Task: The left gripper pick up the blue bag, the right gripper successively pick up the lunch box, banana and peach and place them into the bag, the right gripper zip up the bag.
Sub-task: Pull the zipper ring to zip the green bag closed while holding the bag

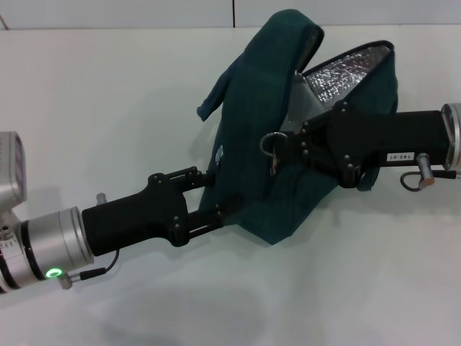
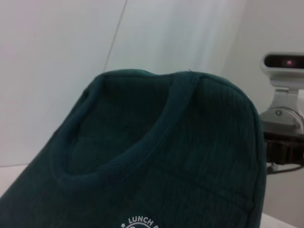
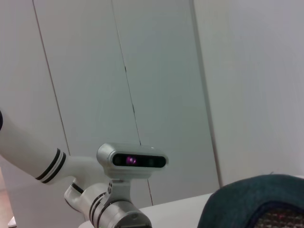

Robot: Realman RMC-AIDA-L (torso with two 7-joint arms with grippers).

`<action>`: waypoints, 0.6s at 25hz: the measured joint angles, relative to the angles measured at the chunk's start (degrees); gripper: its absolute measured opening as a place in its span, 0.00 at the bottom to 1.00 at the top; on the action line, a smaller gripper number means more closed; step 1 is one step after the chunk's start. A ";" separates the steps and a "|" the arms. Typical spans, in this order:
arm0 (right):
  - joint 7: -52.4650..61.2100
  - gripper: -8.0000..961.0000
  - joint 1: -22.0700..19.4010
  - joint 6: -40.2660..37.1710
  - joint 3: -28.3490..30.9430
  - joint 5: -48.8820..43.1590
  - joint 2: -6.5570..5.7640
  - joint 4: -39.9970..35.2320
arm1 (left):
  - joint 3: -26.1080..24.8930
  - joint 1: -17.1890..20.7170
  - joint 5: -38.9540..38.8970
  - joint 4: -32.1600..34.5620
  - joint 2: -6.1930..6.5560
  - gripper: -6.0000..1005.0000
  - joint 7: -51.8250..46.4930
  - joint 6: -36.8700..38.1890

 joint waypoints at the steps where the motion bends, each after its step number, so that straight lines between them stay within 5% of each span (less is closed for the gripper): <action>1: 0.00 0.03 0.00 0.00 0.00 0.00 0.01 0.00 | 0.03 0.04 0.00 0.00 0.00 0.78 0.12 -0.01; 5: 0.27 0.03 0.13 -0.01 0.02 0.08 0.10 -0.01 | 0.07 0.22 -0.16 -0.02 0.00 0.64 0.33 -0.24; 7: 0.49 0.03 0.24 -0.08 0.06 0.29 0.11 -0.01 | 0.07 0.26 -0.30 -0.09 -0.01 0.41 0.35 -0.68; 15: 0.77 0.03 0.31 -1.78 2.44 0.68 0.19 -0.65 | 0.07 0.29 -0.10 -1.26 -0.09 0.26 0.79 -2.10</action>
